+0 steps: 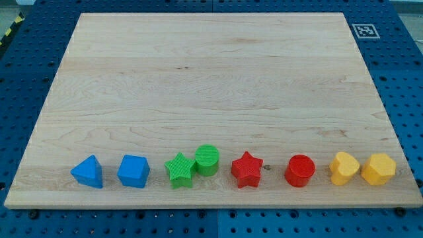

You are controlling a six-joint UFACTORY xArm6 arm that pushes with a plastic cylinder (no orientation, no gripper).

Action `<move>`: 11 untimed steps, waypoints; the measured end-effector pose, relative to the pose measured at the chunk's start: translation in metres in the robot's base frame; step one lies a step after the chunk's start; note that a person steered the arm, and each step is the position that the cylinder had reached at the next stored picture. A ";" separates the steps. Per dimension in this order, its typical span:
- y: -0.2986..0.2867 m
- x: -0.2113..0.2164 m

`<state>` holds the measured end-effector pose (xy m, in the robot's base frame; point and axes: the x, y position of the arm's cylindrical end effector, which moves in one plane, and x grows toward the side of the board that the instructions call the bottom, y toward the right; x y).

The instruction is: Place the green circle in between the green star and red star in horizontal line

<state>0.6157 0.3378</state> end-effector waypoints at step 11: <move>-0.360 -0.064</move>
